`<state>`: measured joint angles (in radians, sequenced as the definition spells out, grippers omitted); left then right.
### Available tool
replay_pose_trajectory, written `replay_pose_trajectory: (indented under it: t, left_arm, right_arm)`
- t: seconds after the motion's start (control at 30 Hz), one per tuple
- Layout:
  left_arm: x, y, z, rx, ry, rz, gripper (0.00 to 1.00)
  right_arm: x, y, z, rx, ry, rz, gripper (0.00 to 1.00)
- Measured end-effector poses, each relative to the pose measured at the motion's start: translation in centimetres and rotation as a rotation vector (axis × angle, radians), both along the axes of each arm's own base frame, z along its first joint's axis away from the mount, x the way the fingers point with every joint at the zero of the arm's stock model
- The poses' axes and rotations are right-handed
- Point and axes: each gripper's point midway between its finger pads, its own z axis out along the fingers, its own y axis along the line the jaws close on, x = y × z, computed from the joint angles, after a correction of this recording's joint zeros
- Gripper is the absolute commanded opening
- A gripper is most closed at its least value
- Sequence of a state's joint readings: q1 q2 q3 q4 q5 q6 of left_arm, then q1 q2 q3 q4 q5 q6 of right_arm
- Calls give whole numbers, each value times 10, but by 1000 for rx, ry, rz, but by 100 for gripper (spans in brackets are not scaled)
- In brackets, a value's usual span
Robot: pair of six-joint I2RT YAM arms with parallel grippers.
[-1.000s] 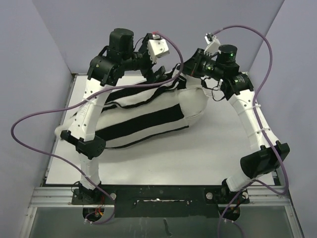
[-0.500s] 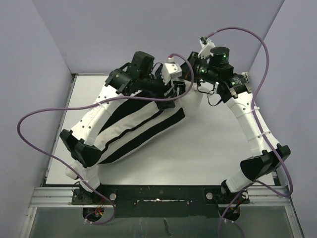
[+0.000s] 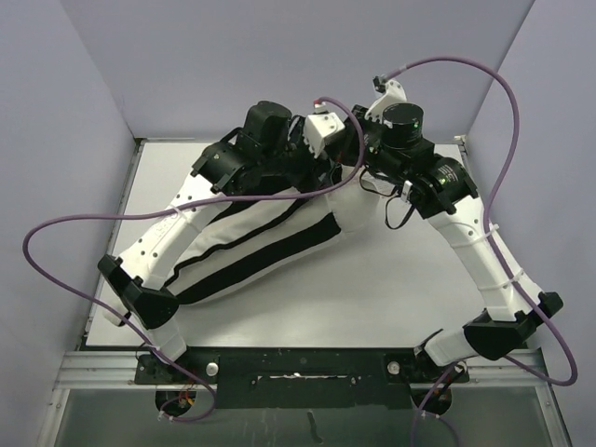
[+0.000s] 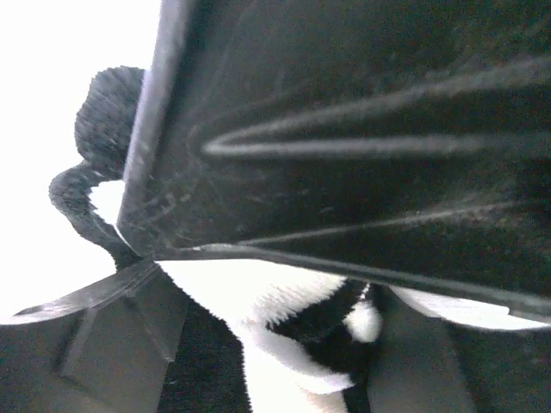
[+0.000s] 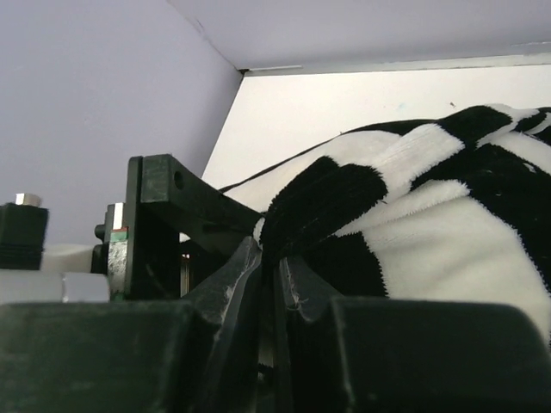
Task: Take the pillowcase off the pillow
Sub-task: Remove the pillow from the pillowcase.
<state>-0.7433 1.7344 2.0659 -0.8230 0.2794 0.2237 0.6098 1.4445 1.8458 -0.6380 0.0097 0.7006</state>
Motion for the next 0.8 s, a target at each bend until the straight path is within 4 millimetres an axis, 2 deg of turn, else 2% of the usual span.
replay_pose_trajectory:
  t: [0.07,0.1,0.13,0.17,0.2,0.33,0.4,0.43,0.5,0.53,0.57,0.6,0.63,0.7,0.8]
  left_arm:
    - [2,1,4,-11,0,21,15]
    - [5,3,6,-19,2,36,4]
    - [8,6,7,-26,10,52,0]
    - [10,8,7,-33,18,65,0]
    - [15,12,8,-42,27,86,0]
    - [27,33,25,-85,38,131,0]
    - [40,53,40,-111,37,169,0]
    - [49,64,49,-127,33,190,0]
    - [71,91,66,-166,22,230,0]
    - [78,102,72,-183,20,240,0]
    - [82,114,78,-201,22,247,0]
    - [85,127,84,-220,24,249,0]
    - [85,141,89,-239,34,251,0]
    - [82,155,97,-270,46,235,0]
    - [75,164,103,-314,76,183,0]
  right_arm:
    - [-1,0,0,3,2,-1,0]
    - [-1,1,0,5,4,0,0]
    - [-2,2,1,8,2,5,0]
    - [-2,3,2,9,-4,10,2]
    - [-2,5,3,8,-12,19,8]
    - [-4,11,17,10,-89,97,53]
    - [-10,6,33,28,-146,162,67]
    - [-13,-6,44,28,-193,184,70]
    - [-14,-38,54,8,-268,151,74]
    - [-20,-50,54,-8,-298,144,75]
    - [-19,-75,51,-36,-323,91,75]
    - [-22,-92,46,-64,-339,61,75]
    - [-23,-103,40,-84,-344,45,75]
    - [-23,-121,26,-119,-350,31,74]
    - [-10,-133,2,-151,-349,48,74]
